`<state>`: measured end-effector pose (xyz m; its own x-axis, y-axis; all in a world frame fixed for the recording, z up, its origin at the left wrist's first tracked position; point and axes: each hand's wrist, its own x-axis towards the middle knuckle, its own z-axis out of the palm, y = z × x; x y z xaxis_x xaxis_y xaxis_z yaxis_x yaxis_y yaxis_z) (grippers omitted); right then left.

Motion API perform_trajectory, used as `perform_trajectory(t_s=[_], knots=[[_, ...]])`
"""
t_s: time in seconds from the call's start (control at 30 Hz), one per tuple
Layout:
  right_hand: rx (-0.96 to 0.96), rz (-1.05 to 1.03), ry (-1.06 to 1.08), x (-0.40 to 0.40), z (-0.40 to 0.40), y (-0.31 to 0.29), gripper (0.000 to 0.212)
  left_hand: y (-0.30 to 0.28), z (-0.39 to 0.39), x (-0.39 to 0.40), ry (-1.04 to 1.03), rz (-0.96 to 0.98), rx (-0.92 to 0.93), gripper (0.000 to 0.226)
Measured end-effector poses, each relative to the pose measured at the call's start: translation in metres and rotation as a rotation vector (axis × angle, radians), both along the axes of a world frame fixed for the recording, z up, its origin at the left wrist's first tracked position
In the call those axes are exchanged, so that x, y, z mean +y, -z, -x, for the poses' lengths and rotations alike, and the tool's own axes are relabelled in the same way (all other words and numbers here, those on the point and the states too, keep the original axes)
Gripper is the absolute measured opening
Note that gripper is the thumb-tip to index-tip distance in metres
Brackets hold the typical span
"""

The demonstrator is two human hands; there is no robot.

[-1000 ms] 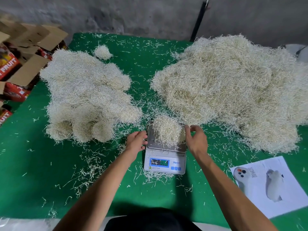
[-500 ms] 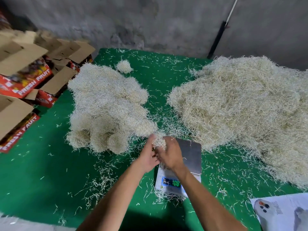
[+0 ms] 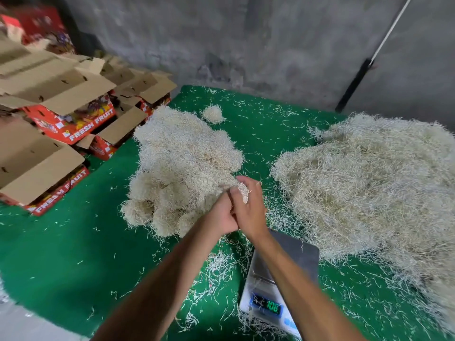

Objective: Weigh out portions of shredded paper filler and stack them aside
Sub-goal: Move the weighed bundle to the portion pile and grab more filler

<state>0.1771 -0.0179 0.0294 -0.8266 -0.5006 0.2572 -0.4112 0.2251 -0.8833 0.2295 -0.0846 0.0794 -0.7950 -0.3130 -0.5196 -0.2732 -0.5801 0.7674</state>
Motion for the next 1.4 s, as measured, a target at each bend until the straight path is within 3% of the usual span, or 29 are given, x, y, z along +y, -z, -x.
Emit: perform_trajectory(t_s=[0.13,0.2,0.27,0.33,0.4,0.47,0.6,0.7,0.77,0.87,0.93,1.0,1.07,1.13,1.2,1.3,1.4], knots=[[-0.077,-0.020,-0.109,0.003,-0.013,0.002,0.043,-0.010,-0.008,-0.017,-0.233,0.042,0.128,0.056],[-0.056,0.022,-0.154,0.008,-0.017,0.000,0.047,-0.012,-0.005,-0.022,-0.316,-0.025,0.034,0.065],[-0.001,-0.008,-0.234,0.010,-0.020,-0.006,0.056,-0.002,-0.006,-0.018,-0.186,0.195,-0.025,0.043],[-0.067,0.003,-0.264,0.006,-0.019,-0.015,0.053,0.005,-0.005,-0.006,-0.064,0.322,-0.065,0.028],[-0.177,0.050,-0.153,0.000,-0.010,-0.023,0.046,0.013,0.002,0.002,0.058,0.273,-0.110,0.035],[-0.216,0.030,-0.036,0.002,0.002,-0.026,0.057,0.006,0.004,0.001,0.087,0.108,-0.054,0.042],[0.077,-0.048,-0.151,0.011,0.002,-0.012,0.039,0.008,-0.006,-0.024,-0.224,-0.127,0.086,0.052],[0.279,-0.070,-0.289,-0.004,-0.019,-0.014,0.046,0.018,-0.018,-0.024,-0.116,0.032,-0.021,0.086],[0.233,-0.136,-0.238,-0.012,-0.012,-0.020,0.054,0.022,-0.021,-0.017,0.074,0.083,-0.020,0.073],[0.261,-0.167,-0.138,-0.009,-0.007,-0.013,0.051,0.024,-0.018,-0.031,-0.008,-0.305,0.025,0.061],[0.265,-0.109,-0.163,-0.014,-0.023,-0.004,0.040,0.023,-0.021,-0.048,-0.176,-0.368,0.029,0.059],[0.329,-0.074,-0.218,-0.025,-0.035,0.007,0.032,0.027,-0.029,-0.060,-0.264,-0.429,0.015,0.084],[0.327,-0.113,-0.259,-0.036,-0.029,0.009,0.023,0.028,-0.036,-0.063,-0.274,-0.501,0.002,0.097],[0.244,-0.215,-0.276,-0.046,-0.014,0.002,0.015,0.036,-0.040,-0.063,-0.204,-0.602,-0.019,0.092],[0.186,-0.349,-0.280,-0.063,-0.003,0.000,0.024,0.041,-0.039,-0.064,-0.153,-0.695,0.033,0.094],[0.050,-0.436,-0.193,-0.094,0.011,-0.005,0.056,0.048,-0.036,-0.076,-0.176,-0.615,0.051,0.099],[-0.110,-0.320,-0.079,-0.130,0.033,-0.034,0.068,0.060,-0.041,-0.104,-0.421,-0.622,0.081,0.083]])
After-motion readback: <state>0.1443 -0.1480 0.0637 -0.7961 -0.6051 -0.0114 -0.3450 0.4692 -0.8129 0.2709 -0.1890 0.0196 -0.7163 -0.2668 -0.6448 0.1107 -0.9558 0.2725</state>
